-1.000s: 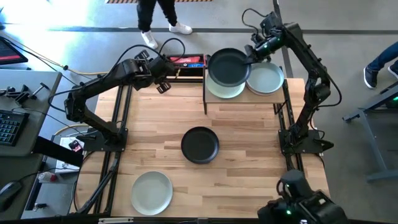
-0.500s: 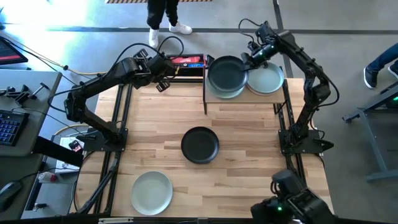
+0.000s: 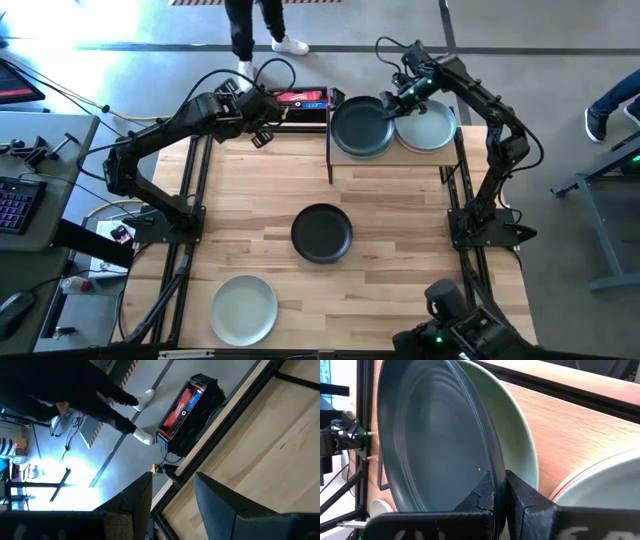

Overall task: Place and stack plates onto a shelf
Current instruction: Stack the dark blue plate on top of the light green plate on the shelf, then stack the black plate on top of the dark blue plate on the shelf

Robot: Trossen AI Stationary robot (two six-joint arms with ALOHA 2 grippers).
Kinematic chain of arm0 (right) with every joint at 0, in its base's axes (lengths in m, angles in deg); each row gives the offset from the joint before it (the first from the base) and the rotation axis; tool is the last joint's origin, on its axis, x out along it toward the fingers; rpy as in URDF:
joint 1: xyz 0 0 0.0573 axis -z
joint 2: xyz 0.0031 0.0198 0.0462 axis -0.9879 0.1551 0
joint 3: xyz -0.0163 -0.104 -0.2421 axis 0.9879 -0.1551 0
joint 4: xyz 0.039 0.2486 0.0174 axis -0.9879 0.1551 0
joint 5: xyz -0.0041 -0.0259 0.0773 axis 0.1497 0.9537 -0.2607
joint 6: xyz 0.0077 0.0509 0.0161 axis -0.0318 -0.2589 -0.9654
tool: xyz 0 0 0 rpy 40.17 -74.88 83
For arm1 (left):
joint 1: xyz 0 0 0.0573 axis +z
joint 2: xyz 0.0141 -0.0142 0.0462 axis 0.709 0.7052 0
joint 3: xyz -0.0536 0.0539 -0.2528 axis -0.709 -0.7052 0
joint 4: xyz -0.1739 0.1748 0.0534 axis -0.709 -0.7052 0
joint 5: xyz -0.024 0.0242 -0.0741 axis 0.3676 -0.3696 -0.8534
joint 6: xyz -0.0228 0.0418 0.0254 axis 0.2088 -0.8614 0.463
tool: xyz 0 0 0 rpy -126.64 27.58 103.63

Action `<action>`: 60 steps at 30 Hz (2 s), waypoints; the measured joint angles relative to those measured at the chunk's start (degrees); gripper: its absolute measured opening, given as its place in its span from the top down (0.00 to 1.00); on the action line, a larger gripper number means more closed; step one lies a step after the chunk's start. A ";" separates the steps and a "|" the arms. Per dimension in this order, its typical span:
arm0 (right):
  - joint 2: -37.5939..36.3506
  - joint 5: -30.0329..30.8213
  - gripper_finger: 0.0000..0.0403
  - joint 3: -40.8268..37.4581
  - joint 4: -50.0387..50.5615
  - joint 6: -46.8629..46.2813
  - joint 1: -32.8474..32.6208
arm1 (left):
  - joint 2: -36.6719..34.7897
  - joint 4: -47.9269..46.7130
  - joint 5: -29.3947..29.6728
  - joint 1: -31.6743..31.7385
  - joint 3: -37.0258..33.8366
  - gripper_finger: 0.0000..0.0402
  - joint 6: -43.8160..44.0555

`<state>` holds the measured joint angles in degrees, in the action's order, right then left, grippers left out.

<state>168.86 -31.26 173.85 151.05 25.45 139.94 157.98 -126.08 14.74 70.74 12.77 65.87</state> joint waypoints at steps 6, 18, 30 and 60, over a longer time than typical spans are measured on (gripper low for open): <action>0.00 3.53 0.95 0.00 -0.07 -0.10 -1.23 | 0.00 0.01 0.01 0.00 0.00 0.66 -0.01; -0.24 4.07 0.74 0.00 0.15 -1.54 -1.52 | 0.00 0.01 0.00 0.00 0.00 0.66 -0.01; -3.38 4.33 0.74 2.08 5.95 -1.47 1.15 | 0.00 0.02 0.00 -0.02 0.00 0.66 -0.01; -7.67 16.21 0.74 2.51 17.11 -22.24 -41.08 | 0.07 -5.60 -18.02 -0.11 -8.41 0.66 10.74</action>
<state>161.19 -15.05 176.36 168.15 3.22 98.85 158.05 -131.68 -3.28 70.63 4.35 76.61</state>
